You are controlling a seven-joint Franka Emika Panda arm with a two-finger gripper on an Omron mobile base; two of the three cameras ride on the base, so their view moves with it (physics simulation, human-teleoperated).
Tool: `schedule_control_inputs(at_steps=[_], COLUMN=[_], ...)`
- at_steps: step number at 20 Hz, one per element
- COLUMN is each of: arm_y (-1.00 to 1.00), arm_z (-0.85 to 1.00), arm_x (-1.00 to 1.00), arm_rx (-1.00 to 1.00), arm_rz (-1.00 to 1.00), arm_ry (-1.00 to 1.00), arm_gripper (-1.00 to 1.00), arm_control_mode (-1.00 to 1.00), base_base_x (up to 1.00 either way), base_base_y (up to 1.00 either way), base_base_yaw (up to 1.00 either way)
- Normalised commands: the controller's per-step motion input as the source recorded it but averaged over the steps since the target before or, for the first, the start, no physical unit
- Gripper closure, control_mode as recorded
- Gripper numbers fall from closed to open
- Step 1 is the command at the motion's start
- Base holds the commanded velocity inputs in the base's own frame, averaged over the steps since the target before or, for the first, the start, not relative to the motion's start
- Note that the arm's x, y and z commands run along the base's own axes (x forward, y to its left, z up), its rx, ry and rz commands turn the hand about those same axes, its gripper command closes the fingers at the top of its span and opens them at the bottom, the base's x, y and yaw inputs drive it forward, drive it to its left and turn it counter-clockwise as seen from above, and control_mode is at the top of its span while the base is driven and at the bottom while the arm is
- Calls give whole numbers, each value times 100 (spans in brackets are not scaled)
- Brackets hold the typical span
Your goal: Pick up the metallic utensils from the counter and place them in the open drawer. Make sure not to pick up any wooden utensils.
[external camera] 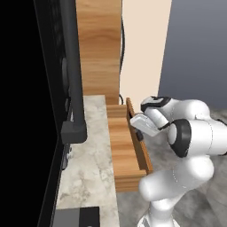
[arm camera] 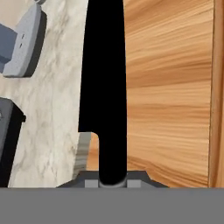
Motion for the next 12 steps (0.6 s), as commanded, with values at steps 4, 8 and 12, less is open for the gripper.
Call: schedule_control_inputs(at_steps=[4,8,12], arm_y=[-4,-2,0], arm_z=[-53,-50,-46], arm_x=[56,46,41], arm_rx=[3,0,0], arm_rz=[0,0,0], arm_ry=[14,1,0], arm_gripper=[100,100,100], arm_control_mode=[-100,-100,-100], base_base_x=[0,0,0], base_base_y=[0,0,0], base_base_yaw=[0,0,0])
